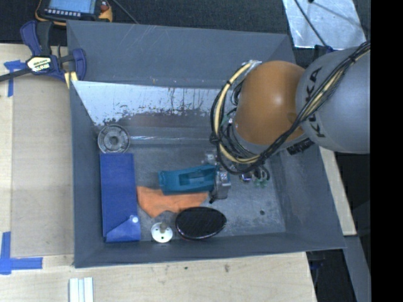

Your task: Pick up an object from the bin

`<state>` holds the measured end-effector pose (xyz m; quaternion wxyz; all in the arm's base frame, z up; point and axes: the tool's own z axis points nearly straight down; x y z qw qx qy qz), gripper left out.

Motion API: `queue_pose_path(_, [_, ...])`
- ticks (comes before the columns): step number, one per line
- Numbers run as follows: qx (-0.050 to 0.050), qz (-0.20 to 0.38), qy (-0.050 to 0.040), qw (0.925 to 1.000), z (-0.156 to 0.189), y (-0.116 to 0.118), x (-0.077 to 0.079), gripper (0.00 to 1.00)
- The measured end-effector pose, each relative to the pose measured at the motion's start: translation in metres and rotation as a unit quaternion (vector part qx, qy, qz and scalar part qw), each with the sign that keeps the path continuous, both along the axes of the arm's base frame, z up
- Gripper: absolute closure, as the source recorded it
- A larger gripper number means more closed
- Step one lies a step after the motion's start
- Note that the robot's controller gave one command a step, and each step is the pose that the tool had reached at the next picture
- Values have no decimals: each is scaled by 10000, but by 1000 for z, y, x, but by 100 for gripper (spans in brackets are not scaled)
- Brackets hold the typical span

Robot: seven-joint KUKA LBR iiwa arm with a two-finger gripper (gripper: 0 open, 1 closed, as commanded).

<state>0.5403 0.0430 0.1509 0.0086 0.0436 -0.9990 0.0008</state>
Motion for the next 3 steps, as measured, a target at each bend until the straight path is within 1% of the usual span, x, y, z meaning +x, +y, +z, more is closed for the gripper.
queue_pose_path(1, [14, 57, -166, 9998, 0, -21, 13, 100])
queue_pose_path(2, [4, 0, -6, 10000, 18, -29, -9, 100])
queue_pose_path(3, [7, 91, -160, 9998, 13, -34, -1, 100])
